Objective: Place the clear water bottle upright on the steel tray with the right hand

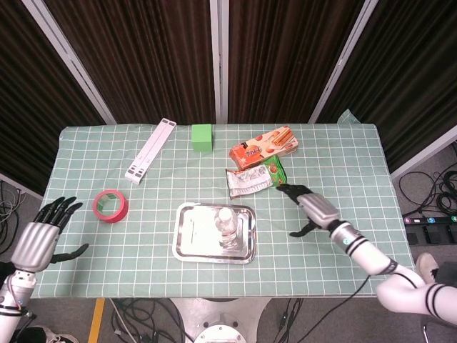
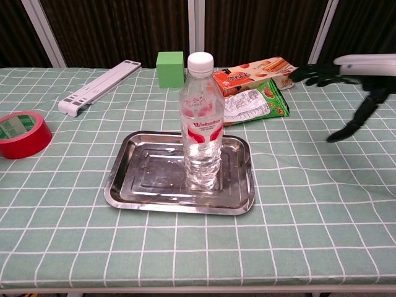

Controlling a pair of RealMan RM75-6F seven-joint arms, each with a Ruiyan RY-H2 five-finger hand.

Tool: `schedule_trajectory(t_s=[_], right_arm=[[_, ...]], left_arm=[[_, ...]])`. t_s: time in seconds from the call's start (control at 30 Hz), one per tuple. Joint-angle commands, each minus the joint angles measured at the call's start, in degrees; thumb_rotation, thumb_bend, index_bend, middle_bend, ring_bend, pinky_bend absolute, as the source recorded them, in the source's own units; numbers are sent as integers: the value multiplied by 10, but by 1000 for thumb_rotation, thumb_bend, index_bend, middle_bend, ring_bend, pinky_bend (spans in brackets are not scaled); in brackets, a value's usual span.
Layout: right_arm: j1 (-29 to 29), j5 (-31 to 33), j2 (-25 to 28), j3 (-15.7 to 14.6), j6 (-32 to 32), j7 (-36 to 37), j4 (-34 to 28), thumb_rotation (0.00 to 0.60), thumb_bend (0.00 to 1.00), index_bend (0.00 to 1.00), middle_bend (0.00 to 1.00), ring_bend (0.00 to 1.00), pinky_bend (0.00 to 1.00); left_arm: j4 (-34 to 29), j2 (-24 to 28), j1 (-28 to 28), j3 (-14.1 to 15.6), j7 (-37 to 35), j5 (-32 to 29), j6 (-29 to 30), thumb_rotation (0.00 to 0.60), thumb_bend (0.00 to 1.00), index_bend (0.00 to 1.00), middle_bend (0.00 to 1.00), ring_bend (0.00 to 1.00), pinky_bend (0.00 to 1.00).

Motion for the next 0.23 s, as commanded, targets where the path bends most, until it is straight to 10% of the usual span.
schedule_trajectory(t_s=[0.03, 0.23], right_arm=[[-129, 76, 52, -44, 202, -264, -69, 600, 0, 0, 17, 0, 0], [-208, 30, 6, -54, 326, -292, -16, 600, 0, 0, 22, 0, 0]], left_arm=[[-1, 0, -1, -1, 0, 0, -1, 434, 219, 182, 187, 97, 164], [3, -5, -4, -1, -4, 1, -4, 435, 219, 182, 187, 96, 164]])
